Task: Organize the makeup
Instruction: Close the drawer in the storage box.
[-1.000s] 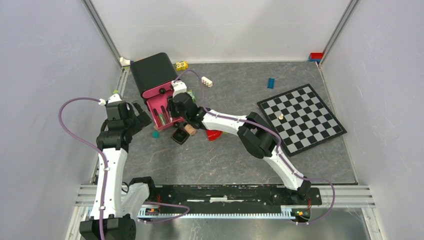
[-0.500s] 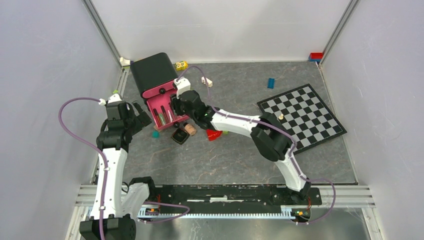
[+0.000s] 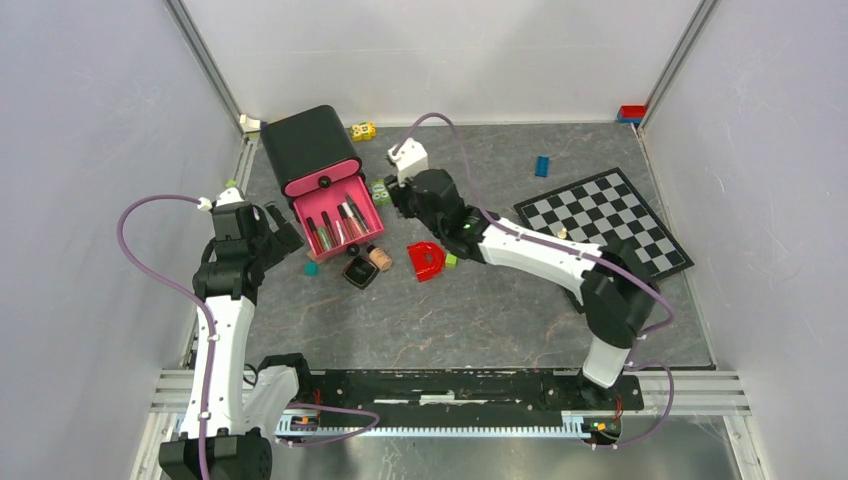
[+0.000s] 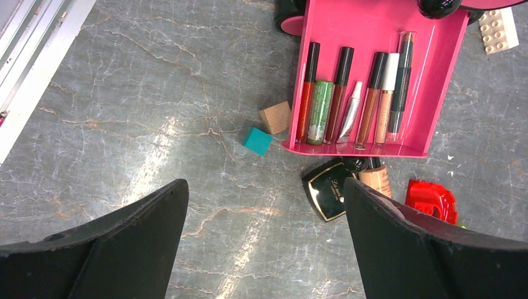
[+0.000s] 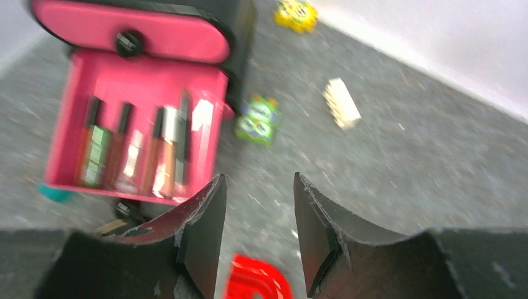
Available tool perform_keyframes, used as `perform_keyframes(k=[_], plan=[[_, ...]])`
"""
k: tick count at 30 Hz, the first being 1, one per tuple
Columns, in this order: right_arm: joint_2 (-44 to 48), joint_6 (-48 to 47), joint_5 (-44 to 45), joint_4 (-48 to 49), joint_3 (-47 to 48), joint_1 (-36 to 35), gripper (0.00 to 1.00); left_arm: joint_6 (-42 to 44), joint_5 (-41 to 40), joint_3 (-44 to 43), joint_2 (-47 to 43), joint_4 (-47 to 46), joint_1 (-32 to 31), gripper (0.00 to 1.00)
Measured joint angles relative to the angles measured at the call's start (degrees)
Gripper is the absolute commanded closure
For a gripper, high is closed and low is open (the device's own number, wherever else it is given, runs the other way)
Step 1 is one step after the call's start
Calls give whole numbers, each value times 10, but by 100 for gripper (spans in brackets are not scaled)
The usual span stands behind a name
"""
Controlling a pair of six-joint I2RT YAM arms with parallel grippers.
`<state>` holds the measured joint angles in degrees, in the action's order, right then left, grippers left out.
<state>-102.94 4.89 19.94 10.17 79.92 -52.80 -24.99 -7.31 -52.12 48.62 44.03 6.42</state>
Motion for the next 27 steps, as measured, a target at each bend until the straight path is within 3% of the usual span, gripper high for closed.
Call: perform_keyframes(k=[7, 14, 21, 23, 27], plan=[[97, 3, -20, -60, -145, 67, 47, 0, 0, 0, 3, 0, 0, 0], [155, 24, -98, -133, -203, 113, 23, 0, 0, 0, 6, 0, 0, 0], [174, 33, -162, -163, -272, 110, 12, 0, 0, 0, 12, 0, 0, 0], [174, 36, -166, -172, -272, 110, 2, 0, 0, 0, 13, 0, 0, 0], [172, 38, -162, -195, -258, 110, 2, 0, 0, 0, 13, 0, 0, 0]])
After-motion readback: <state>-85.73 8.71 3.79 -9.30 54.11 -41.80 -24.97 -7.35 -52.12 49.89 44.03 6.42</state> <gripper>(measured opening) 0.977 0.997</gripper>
